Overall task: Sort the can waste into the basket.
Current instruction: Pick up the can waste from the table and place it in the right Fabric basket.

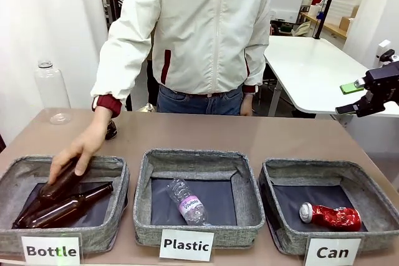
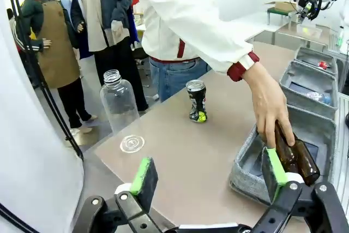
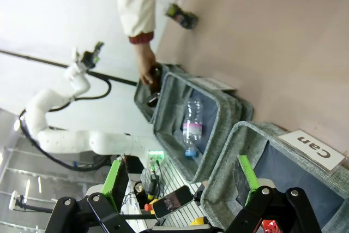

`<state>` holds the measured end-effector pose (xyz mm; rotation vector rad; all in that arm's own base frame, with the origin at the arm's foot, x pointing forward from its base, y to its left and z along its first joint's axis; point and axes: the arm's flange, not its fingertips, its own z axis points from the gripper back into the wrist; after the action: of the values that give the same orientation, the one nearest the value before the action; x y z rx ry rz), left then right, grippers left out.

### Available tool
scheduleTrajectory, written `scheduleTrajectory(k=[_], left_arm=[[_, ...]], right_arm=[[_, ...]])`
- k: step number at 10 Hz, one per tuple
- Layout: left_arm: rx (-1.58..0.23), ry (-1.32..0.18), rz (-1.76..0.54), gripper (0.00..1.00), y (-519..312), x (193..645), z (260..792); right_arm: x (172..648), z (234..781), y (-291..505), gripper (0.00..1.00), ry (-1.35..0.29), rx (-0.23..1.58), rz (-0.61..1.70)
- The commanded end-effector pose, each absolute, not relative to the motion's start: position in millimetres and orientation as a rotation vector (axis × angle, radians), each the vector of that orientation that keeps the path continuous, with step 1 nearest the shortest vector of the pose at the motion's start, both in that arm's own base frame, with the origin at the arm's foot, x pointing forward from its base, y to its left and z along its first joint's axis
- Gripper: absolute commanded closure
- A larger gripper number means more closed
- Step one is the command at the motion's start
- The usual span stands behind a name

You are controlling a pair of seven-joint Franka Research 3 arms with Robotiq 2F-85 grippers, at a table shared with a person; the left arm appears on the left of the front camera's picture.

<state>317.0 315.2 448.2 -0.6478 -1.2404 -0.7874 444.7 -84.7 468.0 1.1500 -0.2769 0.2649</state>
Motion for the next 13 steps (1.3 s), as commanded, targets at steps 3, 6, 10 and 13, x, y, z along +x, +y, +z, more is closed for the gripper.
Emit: scheduleTrajectory(k=[3, 6, 10, 13], left_arm=[[-0.658, -1.23, -0.788, 0.0, 292.5, 339.1, 450.6], [-0.69, -1.063, -0.77, 0.0, 212.6, 371.2, 434.4], [-0.437, -1.02, -0.639, 0.0, 114.2, 409.1, 396.4], [-0.356, -1.008, -0.715, 0.0, 50.2, 436.2, 361.2]], right_arm=[[443.4, 470.6, -86.2, 0.0, -0.281, 1.151, 0.289], [443.4, 470.6, -86.2, 0.0, -0.281, 1.151, 0.289], [443.4, 470.6, -86.2, 0.0, -0.281, 1.151, 0.289], [443.4, 470.6, -86.2, 0.0, -0.281, 1.151, 0.289]])
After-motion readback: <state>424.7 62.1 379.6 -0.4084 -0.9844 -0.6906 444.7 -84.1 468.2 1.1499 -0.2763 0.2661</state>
